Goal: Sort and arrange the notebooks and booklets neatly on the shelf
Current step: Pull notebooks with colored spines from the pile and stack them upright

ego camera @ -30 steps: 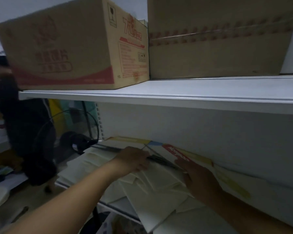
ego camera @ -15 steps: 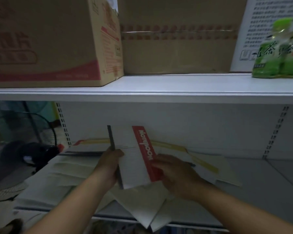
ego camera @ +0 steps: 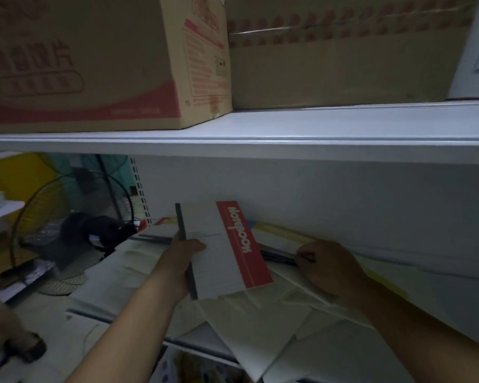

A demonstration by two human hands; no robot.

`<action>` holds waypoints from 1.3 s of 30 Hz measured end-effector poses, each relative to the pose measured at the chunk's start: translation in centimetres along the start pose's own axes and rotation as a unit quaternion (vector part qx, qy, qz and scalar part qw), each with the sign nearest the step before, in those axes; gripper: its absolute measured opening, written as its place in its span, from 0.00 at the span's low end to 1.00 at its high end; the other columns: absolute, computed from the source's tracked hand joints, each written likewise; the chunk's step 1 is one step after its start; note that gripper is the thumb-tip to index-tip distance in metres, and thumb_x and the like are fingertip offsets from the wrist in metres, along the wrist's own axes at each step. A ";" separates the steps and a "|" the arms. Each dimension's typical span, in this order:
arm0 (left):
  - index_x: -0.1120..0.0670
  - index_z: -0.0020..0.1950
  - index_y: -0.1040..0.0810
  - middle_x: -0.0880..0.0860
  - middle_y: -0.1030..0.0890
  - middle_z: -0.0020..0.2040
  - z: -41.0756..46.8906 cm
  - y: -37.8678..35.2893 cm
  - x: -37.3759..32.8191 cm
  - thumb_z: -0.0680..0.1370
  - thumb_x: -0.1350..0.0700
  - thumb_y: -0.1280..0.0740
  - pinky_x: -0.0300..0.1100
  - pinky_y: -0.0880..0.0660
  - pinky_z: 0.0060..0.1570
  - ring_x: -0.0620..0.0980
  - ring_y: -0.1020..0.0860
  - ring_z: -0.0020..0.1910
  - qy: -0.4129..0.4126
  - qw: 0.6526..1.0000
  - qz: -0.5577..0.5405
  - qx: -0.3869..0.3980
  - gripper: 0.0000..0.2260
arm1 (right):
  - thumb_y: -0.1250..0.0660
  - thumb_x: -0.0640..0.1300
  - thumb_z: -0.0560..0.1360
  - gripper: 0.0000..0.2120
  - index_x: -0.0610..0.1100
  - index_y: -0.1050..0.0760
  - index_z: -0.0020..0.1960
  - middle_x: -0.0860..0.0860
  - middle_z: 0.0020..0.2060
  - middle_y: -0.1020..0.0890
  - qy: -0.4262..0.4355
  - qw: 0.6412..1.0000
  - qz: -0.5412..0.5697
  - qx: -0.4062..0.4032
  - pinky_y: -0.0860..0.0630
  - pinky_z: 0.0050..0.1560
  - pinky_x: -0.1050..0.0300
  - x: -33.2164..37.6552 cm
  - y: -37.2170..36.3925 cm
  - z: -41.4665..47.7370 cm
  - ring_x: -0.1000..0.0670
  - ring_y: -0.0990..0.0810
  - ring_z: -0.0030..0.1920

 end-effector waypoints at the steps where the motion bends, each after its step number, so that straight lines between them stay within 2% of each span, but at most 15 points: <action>1: 0.52 0.65 0.27 0.61 0.21 0.56 0.0 0.5 0.1 0.76 0.69 0.39 0.55 0.23 0.47 0.60 0.21 0.52 0.000 1.000 -0.009 -0.016 0.20 | 0.38 0.55 0.73 0.12 0.50 0.20 0.41 0.52 0.39 0.17 0.009 1.000 -0.009 -0.018 0.25 0.44 0.55 0.1 0.4 0.1 0.49 0.19 0.46; 4: 0.49 0.63 0.26 0.60 0.20 0.56 -0.4 1.3 0.3 0.75 0.68 0.39 0.60 0.24 0.50 0.63 0.22 0.52 -0.008 0.999 -0.025 -0.019 0.21 | 0.37 0.53 0.77 0.12 0.47 0.19 0.45 0.48 0.42 0.16 0.030 0.995 -0.019 -0.088 0.30 0.39 0.56 0.3 2.1 0.0 0.46 0.19 0.45; 7: 0.47 0.60 0.24 0.61 0.20 0.57 -0.7 1.5 -0.2 0.75 0.69 0.40 0.65 0.25 0.54 0.64 0.22 0.54 -0.030 0.999 -0.026 -0.005 0.21 | 0.35 0.49 0.76 0.12 0.43 0.20 0.40 0.43 0.35 0.17 0.022 0.989 -0.026 -0.141 0.36 0.35 0.58 0.8 3.3 -0.4 0.42 0.19 0.38; 11: 0.47 0.59 0.24 0.57 0.18 0.54 -0.7 0.1 -0.5 0.77 0.66 0.39 0.55 0.22 0.47 0.60 0.20 0.51 -0.062 0.998 -0.019 -0.006 0.17 | 0.30 0.48 0.73 0.10 0.46 0.20 0.35 0.48 0.29 0.18 0.024 0.980 -0.055 -0.189 0.40 0.27 0.62 5.0 4.5 -0.5 0.46 0.20 0.29; 14: 0.47 0.60 0.25 0.54 0.17 0.53 -0.4 -0.6 -0.6 0.78 0.58 0.35 0.51 0.21 0.45 0.56 0.19 0.51 -0.069 0.997 -0.037 -0.006 0.12 | 0.37 0.53 0.76 0.11 0.50 0.19 0.42 0.52 0.37 0.16 0.040 0.983 -0.070 -0.166 0.37 0.30 0.60 10.5 4.3 -0.4 0.52 0.19 0.37; 17: 0.47 0.55 0.24 0.52 0.17 0.50 -0.2 -0.6 -1.1 0.78 0.54 0.34 0.45 0.21 0.40 0.53 0.18 0.48 -0.086 0.995 -0.040 -0.018 0.07 | 0.40 0.56 0.78 0.13 0.50 0.21 0.43 0.53 0.40 0.18 0.071 0.983 -0.074 -0.151 0.45 0.27 0.63 14.9 4.4 -0.3 0.56 0.23 0.37; 20: 0.48 0.54 0.22 0.51 0.14 0.44 0.3 1.0 -1.9 0.79 0.54 0.37 0.43 0.21 0.35 0.50 0.16 0.41 -0.062 0.995 -0.074 0.001 0.06 | 0.47 0.53 0.80 0.14 0.51 0.25 0.55 0.53 0.54 0.20 0.099 0.994 -0.011 -0.035 0.36 0.39 0.60 18.8 2.2 0.1 0.52 0.22 0.53; 23: 0.51 0.56 0.21 0.56 0.15 0.44 1.4 4.1 -2.9 0.80 0.60 0.40 0.48 0.20 0.42 0.55 0.17 0.40 -0.039 0.996 -0.082 -0.017 0.10 | 0.46 0.50 0.81 0.15 0.51 0.25 0.61 0.55 0.63 0.24 0.162 0.986 0.011 0.021 0.30 0.54 0.61 21.7 -0.3 0.3 0.52 0.25 0.60; 27: 0.50 0.52 0.22 0.59 0.18 0.44 3.3 10.2 -4.2 0.79 0.56 0.38 0.50 0.23 0.41 0.58 0.20 0.42 0.005 0.997 -0.046 -0.066 0.06 | 0.35 0.38 0.75 0.10 0.45 0.18 0.54 0.57 0.59 0.23 0.129 0.958 0.253 -0.044 0.28 0.60 0.62 21.4 -1.7 3.0 0.59 0.25 0.59; 29: 0.54 0.51 0.22 0.60 0.19 0.43 4.2 13.8 -4.6 0.78 0.51 0.36 0.49 0.25 0.42 0.58 0.21 0.40 0.037 0.994 -0.019 -0.104 0.09 | 0.35 0.36 0.74 0.16 0.45 0.23 0.61 0.55 0.66 0.29 0.100 0.969 0.211 -0.085 0.34 0.61 0.66 20.1 -2.5 5.2 0.57 0.28 0.64; 31: 0.58 0.49 0.20 0.61 0.19 0.41 4.9 17.0 -4.9 0.77 0.49 0.35 0.47 0.25 0.41 0.58 0.21 0.39 0.052 0.989 -0.002 -0.136 0.13 | 0.35 0.40 0.75 0.24 0.47 0.33 0.71 0.54 0.73 0.38 0.050 0.986 0.157 0.014 0.40 0.63 0.68 19.0 -4.7 7.0 0.53 0.33 0.69; 33: 0.60 0.51 0.19 0.61 0.18 0.42 5.7 19.2 -4.9 0.77 0.47 0.35 0.46 0.25 0.41 0.58 0.20 0.40 0.068 0.987 0.004 -0.145 0.16 | 0.35 0.45 0.76 0.26 0.48 0.37 0.73 0.52 0.74 0.38 0.029 0.987 0.096 0.128 0.40 0.67 0.64 18.7 -6.9 7.8 0.52 0.35 0.71; 35: 0.59 0.56 0.20 0.60 0.17 0.45 6.3 20.6 -4.7 0.76 0.47 0.34 0.46 0.26 0.42 0.57 0.19 0.44 0.075 0.988 -0.002 -0.136 0.18 | 0.35 0.47 0.76 0.24 0.48 0.33 0.71 0.51 0.71 0.32 0.035 0.990 0.018 0.137 0.36 0.65 0.62 18.8 -7.8 7.8 0.51 0.32 0.69; 37: 0.56 0.54 0.19 0.60 0.17 0.46 6.6 21.0 -4.5 0.75 0.47 0.32 0.49 0.23 0.45 0.59 0.19 0.45 0.083 0.990 0.002 -0.110 0.14 | 0.36 0.45 0.76 0.18 0.48 0.26 0.65 0.51 0.65 0.25 0.041 0.996 -0.016 0.075 0.31 0.58 0.62 19.1 -7.5 7.8 0.51 0.26 0.63; 39: 0.54 0.54 0.21 0.59 0.17 0.44 6.5 20.7 -4.7 0.78 0.57 0.36 0.49 0.23 0.42 0.59 0.19 0.43 0.067 0.996 0.010 -0.060 0.07 | 0.38 0.43 0.76 0.08 0.51 0.21 0.49 0.51 0.51 0.19 0.061 0.997 -0.027 0.029 0.30 0.46 0.60 19.9 -7.4 7.4 0.49 0.22 0.53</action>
Point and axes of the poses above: each hand's wrist, its own z-axis towards the middle knuckle, its own y-axis out of the back of the hand, x = y × z, the point moved 5 cm from there along z, towards the middle knuckle
